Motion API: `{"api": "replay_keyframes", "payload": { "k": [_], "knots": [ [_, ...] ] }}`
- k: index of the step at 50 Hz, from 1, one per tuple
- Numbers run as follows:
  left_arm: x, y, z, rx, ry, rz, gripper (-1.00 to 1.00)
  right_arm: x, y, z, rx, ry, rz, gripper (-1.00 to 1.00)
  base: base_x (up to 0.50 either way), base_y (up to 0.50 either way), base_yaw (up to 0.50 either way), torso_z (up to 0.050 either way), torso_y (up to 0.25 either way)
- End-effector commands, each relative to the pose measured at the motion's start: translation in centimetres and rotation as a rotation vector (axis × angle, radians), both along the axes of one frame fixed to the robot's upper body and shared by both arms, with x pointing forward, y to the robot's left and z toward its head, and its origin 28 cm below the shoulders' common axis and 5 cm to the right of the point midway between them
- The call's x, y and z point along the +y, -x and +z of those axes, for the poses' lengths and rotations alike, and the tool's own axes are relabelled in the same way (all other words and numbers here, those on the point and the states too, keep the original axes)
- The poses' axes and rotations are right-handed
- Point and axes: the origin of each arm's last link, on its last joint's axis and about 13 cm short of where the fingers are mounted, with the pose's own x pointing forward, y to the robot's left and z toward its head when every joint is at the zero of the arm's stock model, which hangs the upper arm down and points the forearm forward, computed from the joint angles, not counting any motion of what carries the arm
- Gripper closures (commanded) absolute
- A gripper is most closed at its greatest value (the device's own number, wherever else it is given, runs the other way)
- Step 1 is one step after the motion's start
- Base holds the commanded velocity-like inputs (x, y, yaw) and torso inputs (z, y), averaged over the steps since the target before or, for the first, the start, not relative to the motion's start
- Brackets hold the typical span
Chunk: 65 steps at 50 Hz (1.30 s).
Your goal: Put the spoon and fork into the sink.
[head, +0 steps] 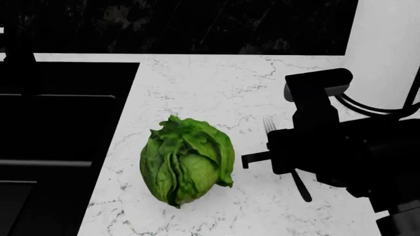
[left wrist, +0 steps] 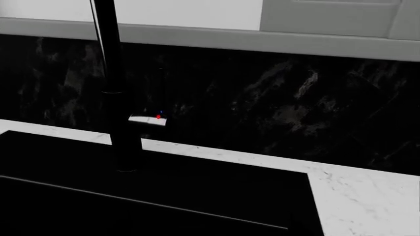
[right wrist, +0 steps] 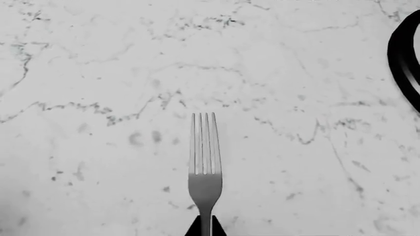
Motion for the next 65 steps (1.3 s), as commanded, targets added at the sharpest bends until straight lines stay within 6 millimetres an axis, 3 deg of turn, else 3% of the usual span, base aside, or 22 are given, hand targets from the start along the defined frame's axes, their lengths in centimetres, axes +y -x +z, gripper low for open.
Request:
{"api": "replay_keyframes", "payload": {
  "k": [1,9,24,37,39,40,41,43,47,58,65],
  "knots": [
    [0.0,-0.1,0.1,-0.006,0.018,0.002,-1.00,0.2,1.5,-4.4,0.225,0.036,0.008,1.00,0.00,0.00,0.00,0.000,0.000],
    [0.0,0.0,0.2,-0.009,0.017,-0.001,-1.00,-0.1,1.5,-1.4,0.114,0.062,-0.012,1.00,0.00,0.00,0.00,-0.001,0.000],
    [0.0,0.0,0.2,-0.011,0.014,-0.002,-1.00,-0.2,2.7,8.6,-0.139,0.173,-0.003,1.00,0.00,0.00,0.00,-0.001,0.000],
    [-0.3,1.0,1.3,-0.084,-0.124,-0.088,-1.00,1.0,4.4,13.5,-0.250,0.300,0.086,1.00,0.00,0.00,0.00,0.000,0.000],
    [-0.5,1.3,1.4,-0.093,-0.181,-0.126,-1.00,1.4,4.6,14.4,-0.263,0.316,0.105,1.00,0.00,0.00,0.00,0.000,0.000],
    [0.2,2.9,3.2,-0.153,-0.414,-0.130,-1.00,2.5,5.8,17.4,-0.324,0.383,0.177,1.00,0.00,0.00,0.00,0.000,0.000],
    [-0.9,2.9,2.8,-0.131,-0.514,-0.174,-1.00,2.6,6.0,17.7,-0.331,0.389,0.190,1.00,0.00,0.00,0.00,0.000,0.000],
    [-1.1,3.4,3.2,-0.136,-0.563,-0.201,-1.00,3.0,6.3,18.4,-0.346,0.398,0.210,1.00,0.00,0.00,0.00,0.000,0.000],
    [-1.4,4.0,3.2,-0.157,-0.651,-0.247,-1.00,3.5,6.3,18.5,-0.359,0.394,0.244,1.00,0.00,0.00,0.00,0.000,0.000],
    [-1.1,4.4,3.6,-0.321,-1.202,-0.147,-1.00,5.0,6.4,19.7,-0.395,0.396,0.325,1.00,0.00,0.00,0.00,0.000,0.000],
    [-1.0,4.4,3.9,-0.403,-1.343,-0.102,-1.00,5.6,7.0,20.5,-0.418,0.379,0.364,1.00,0.00,0.00,0.00,0.000,0.000]
  ]
}}
